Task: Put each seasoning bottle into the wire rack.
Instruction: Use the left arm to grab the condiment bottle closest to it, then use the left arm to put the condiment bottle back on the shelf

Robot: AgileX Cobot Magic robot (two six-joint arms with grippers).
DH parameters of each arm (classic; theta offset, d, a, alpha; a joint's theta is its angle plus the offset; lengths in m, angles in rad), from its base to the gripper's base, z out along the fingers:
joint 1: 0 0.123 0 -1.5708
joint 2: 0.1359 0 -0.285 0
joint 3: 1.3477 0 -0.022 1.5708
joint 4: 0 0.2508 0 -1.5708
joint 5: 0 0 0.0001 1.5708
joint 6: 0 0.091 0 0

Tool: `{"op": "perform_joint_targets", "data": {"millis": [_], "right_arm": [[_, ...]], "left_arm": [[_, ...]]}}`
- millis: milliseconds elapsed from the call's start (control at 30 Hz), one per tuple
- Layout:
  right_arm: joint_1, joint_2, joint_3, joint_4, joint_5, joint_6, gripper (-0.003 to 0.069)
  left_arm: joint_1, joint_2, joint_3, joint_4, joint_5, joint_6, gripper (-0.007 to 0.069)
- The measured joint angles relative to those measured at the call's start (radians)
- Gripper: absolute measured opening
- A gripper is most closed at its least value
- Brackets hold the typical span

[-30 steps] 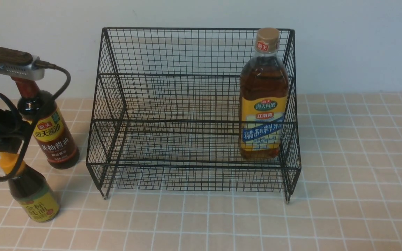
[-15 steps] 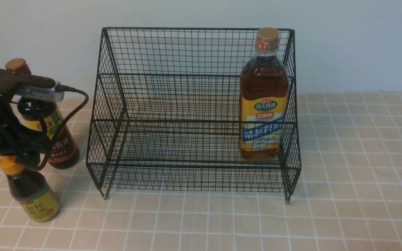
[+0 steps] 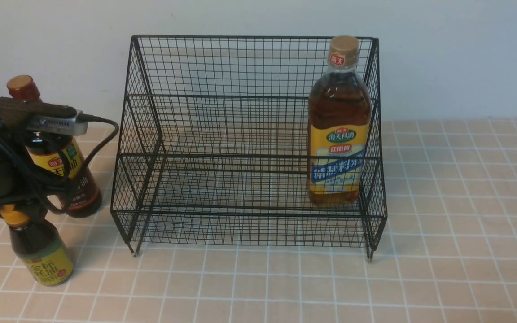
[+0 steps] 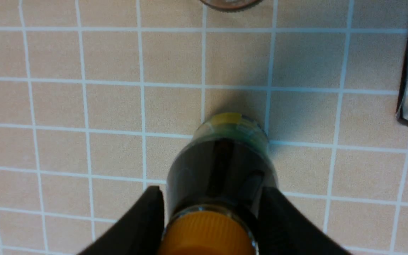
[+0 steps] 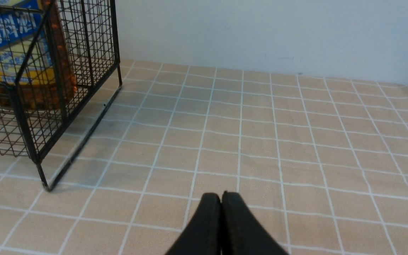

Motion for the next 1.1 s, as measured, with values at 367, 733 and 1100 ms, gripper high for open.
{"op": "perform_joint_targets", "data": {"millis": [367,733,1100], "right_arm": [[0.000,0.000,0.000,0.001,0.000,0.000,-0.0014],[0.000,0.000,0.000,0.001,0.000,0.000,-0.0014],[0.000,0.000,0.000,0.000,0.000,0.000,-0.0014]], "left_arm": [[-0.037,-0.099,-0.121,-0.052,0.175,0.000,0.0288],[-0.246,-0.190,-0.353,-0.054,0.233,-0.070,0.0288],[-0.356,-0.107,-0.409,-0.062,0.154,-0.130,0.0288]]}}
